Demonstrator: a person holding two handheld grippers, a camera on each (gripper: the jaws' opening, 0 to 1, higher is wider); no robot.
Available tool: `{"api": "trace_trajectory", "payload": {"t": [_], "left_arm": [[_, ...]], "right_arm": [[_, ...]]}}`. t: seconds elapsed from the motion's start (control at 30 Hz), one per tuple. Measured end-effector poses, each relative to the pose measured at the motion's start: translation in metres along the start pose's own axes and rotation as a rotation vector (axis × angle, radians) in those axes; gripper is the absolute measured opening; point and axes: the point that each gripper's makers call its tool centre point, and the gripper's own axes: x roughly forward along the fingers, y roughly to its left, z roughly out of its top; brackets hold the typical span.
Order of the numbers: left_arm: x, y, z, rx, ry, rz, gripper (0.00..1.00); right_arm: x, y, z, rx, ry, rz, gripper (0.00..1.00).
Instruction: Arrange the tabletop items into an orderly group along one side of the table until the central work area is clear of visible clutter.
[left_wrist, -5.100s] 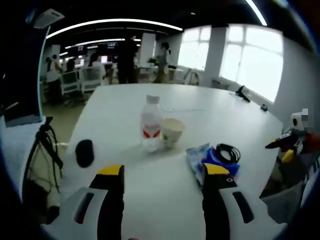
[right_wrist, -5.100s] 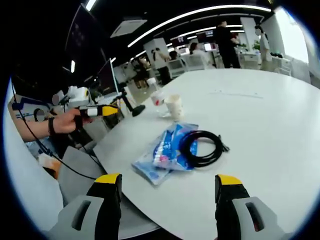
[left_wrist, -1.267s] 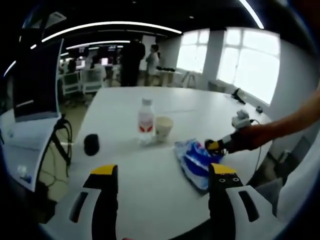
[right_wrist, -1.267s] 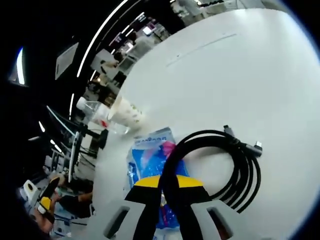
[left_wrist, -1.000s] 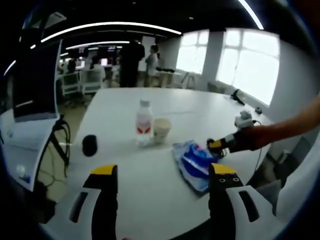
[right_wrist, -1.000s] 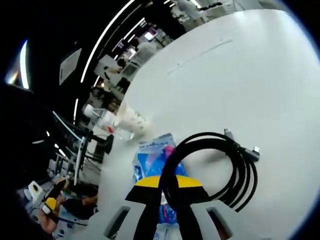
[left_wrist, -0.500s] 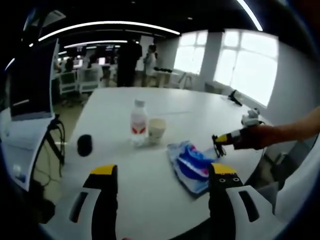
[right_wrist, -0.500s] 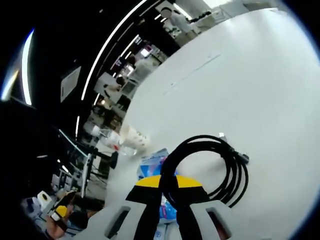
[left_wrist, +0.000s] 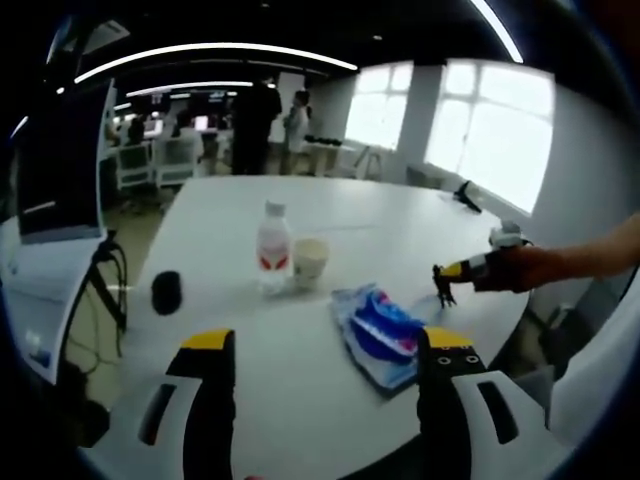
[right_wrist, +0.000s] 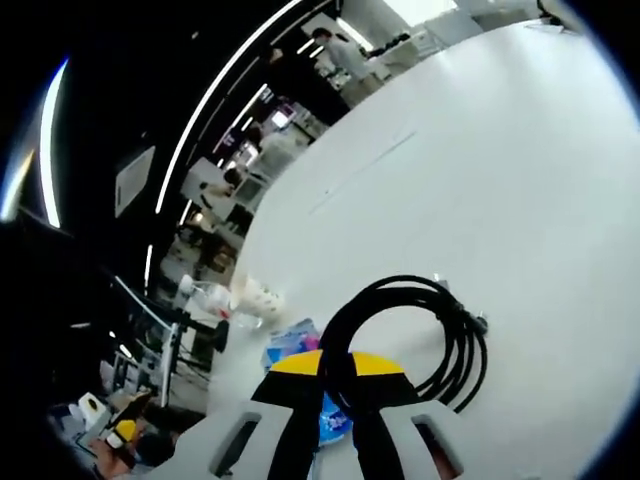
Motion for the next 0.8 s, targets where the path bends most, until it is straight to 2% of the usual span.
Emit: {"api": "trace_trajectory", "payload": {"t": [0.43, 0.8], "left_arm": [[-0.003, 0.002, 0.005, -0.003, -0.004, 0.008, 0.74], [-0.008, 0.006, 0.005, -0.01, 0.0, 0.024, 0.74]], "right_arm": [[0.004, -0.015, 0.015, -0.018, 0.01, -0.03, 0.03], [0.016, -0.022, 0.016, -0.047, 0.046, -0.047, 0.03]]}}
